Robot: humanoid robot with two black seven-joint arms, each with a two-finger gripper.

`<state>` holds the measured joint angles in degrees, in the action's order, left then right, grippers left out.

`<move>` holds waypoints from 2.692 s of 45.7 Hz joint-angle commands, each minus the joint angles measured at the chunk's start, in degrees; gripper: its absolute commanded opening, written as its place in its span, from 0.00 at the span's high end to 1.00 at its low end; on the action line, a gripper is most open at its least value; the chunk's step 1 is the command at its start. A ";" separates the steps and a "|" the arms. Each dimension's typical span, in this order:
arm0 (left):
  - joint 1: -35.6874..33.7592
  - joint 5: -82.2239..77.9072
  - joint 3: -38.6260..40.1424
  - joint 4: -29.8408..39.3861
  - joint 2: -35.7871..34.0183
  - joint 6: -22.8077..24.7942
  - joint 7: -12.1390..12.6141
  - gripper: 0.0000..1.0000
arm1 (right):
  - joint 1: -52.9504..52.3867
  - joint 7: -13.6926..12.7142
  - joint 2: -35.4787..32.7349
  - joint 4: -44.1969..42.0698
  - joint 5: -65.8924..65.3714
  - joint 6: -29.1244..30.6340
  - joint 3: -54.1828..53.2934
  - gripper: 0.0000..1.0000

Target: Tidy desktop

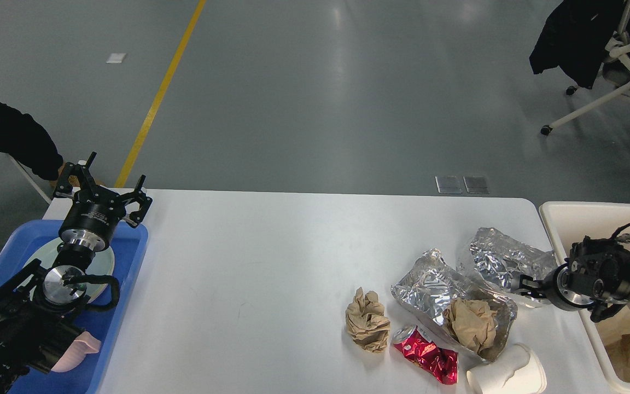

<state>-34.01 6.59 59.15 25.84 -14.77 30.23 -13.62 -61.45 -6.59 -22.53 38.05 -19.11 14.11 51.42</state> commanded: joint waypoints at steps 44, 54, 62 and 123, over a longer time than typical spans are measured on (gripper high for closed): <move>0.00 0.00 0.00 0.00 0.00 0.00 0.00 0.04 | -12.11 -0.09 -4.54 0.88 0.56 13.74 -4.75 1.00; 0.00 0.00 0.00 0.00 0.00 0.00 0.00 0.04 | -22.39 -0.17 -8.41 1.06 0.65 21.83 -4.31 1.00; 0.08 0.00 0.00 0.00 0.00 0.00 0.00 0.04 | -32.84 -0.17 -12.09 2.55 0.65 32.19 -2.56 1.00; 0.00 0.00 0.00 0.00 0.00 0.00 0.00 0.04 | -39.65 -1.32 -23.08 -6.22 -10.42 40.89 19.16 1.00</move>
<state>-34.01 6.59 59.15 25.84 -14.76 30.23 -13.62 -111.23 -7.99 -42.83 36.95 -28.66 55.00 70.60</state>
